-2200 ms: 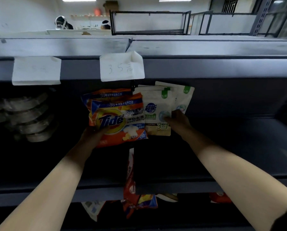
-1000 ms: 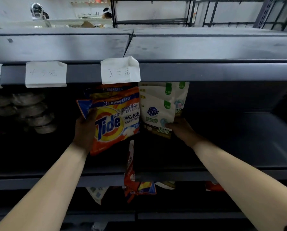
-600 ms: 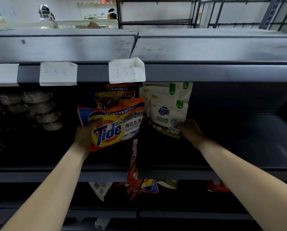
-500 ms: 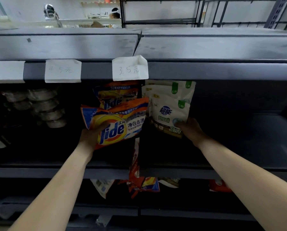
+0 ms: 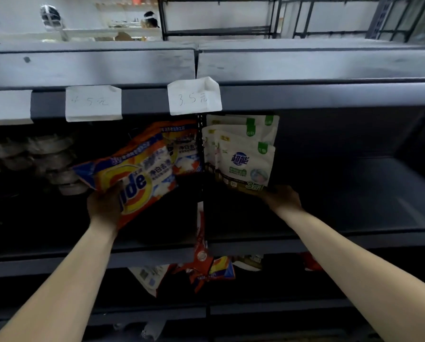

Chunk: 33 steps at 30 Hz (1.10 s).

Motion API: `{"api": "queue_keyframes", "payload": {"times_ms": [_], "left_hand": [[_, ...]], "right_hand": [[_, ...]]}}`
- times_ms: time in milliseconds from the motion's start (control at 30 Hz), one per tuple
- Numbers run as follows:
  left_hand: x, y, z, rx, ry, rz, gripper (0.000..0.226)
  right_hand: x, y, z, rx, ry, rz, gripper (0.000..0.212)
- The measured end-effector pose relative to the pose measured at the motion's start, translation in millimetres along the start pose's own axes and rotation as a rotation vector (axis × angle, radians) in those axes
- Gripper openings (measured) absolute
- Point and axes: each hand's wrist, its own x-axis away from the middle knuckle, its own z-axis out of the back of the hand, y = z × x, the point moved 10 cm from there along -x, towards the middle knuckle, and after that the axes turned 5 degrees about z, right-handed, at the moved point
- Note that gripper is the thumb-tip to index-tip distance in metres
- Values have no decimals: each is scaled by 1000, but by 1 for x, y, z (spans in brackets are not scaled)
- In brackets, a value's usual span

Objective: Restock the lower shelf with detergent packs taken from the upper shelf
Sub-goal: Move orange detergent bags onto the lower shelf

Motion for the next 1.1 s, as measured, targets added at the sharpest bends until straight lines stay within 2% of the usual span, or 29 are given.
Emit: {"api": "queue_keyframes", "payload": {"times_ms": [133, 233, 433, 500, 567, 633, 767, 867, 967, 1033, 1100], "left_hand": [[-18, 9, 11, 45, -43, -3, 40], [-28, 7, 15, 22, -78, 1, 24], [-58, -3, 32, -61, -219, -7, 13], [-62, -1, 41, -231, -184, -84, 2], [-58, 2, 48, -487, -84, -191, 30], [-49, 7, 47, -620, -54, -269, 47], [-40, 14, 38, -761, -88, -385, 47], [-33, 20, 34, -783, -78, -497, 35], [-31, 19, 34, -779, -56, -540, 32], [-31, 15, 34, -787, -53, -538, 30], [-32, 11, 35, -822, -47, -520, 29]], "right_hand": [[9, -33, -39, -3, -98, 121, 37], [13, -73, -63, 11, -133, 253, 10], [-15, -149, -119, 70, -193, 461, 28], [-29, -160, -137, 13, -212, 427, 44], [-42, -171, -154, -60, -248, 414, 52], [-57, -178, -166, -60, -235, 374, 59], [-75, -180, -170, -135, -79, 270, 77], [-79, -175, -165, 10, 48, 197, 87], [-80, -181, -164, -30, 23, 189, 101], [-74, -183, -176, -164, -58, 165, 100], [-62, -185, -199, -235, -174, 166, 68]]}}
